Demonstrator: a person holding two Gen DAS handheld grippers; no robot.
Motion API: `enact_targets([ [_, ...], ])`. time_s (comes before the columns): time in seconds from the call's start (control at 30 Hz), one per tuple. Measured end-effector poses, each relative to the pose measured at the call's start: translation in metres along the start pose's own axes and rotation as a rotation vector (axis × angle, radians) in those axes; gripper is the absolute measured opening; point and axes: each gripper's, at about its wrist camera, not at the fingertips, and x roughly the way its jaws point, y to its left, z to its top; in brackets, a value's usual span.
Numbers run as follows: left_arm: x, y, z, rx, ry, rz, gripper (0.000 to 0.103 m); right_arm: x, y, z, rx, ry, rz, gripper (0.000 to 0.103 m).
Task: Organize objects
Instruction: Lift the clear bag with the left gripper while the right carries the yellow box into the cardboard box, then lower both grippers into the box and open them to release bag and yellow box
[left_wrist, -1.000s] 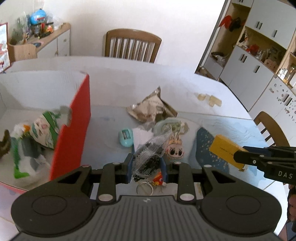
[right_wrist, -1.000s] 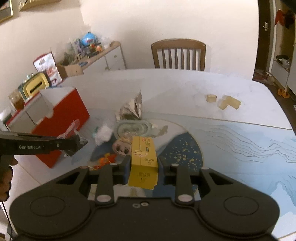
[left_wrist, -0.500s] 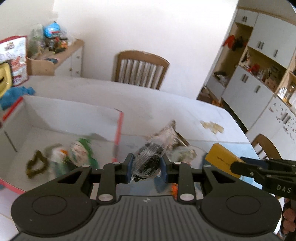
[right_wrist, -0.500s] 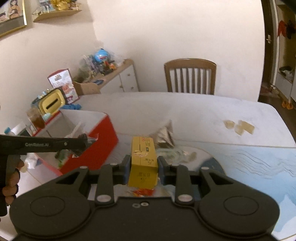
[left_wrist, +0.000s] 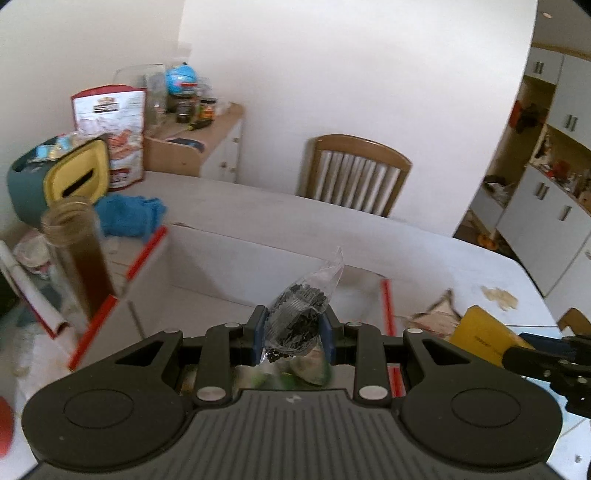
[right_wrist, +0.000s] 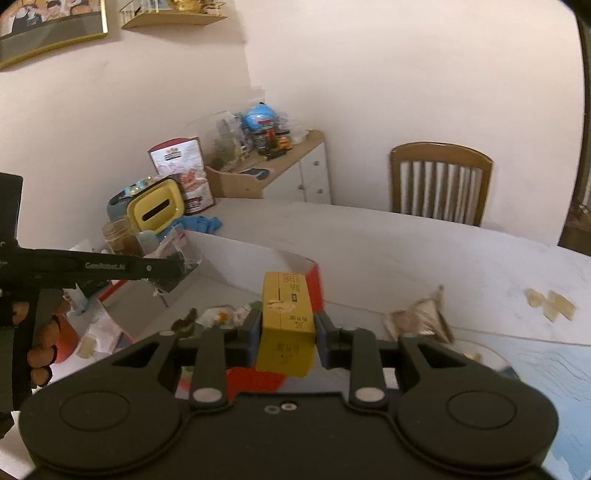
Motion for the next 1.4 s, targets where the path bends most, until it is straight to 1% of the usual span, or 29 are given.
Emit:
enact_targets([
  [0.27, 0.02, 0.036, 0.006, 0.0, 0.023, 0.058, 0.029, 0.038, 0.036, 0.013, -0.035, 0.026, 0.024, 0.028],
  [0.37, 0.032, 0.046, 0.006, 0.01, 0.038, 0.077, 0.029, 0.053, 0.046, 0.017, -0.049, 0.036, 0.035, 0.028],
  [0.53, 0.057, 0.061, 0.009, 0.029, 0.066, 0.117, 0.029, 0.083, 0.058, 0.02, -0.081, 0.071, 0.025, 0.028],
  [0.67, 0.075, 0.065, 0.011, 0.059, 0.095, 0.134, 0.029, 0.108, 0.064, 0.022, -0.102, 0.107, 0.005, 0.028],
  [0.73, 0.086, 0.067, 0.011, 0.063, 0.126, 0.132, 0.029, 0.123, 0.067, 0.023, -0.106, 0.137, -0.005, 0.028],
  [0.83, 0.099, 0.064, 0.009, 0.1, 0.159, 0.139, 0.029, 0.144, 0.071, 0.023, -0.11, 0.177, -0.022, 0.028],
  [0.97, 0.116, 0.065, 0.008, 0.125, 0.196, 0.161, 0.029, 0.167, 0.078, 0.025, -0.115, 0.206, -0.036, 0.028],
  [1.2, 0.139, 0.069, 0.012, 0.169, 0.251, 0.199, 0.029, 0.201, 0.093, 0.027, -0.157, 0.25, -0.054, 0.028],
  [1.4, 0.153, 0.069, 0.013, 0.169, 0.303, 0.198, 0.029, 0.219, 0.097, 0.022, -0.161, 0.298, -0.066, 0.028],
])
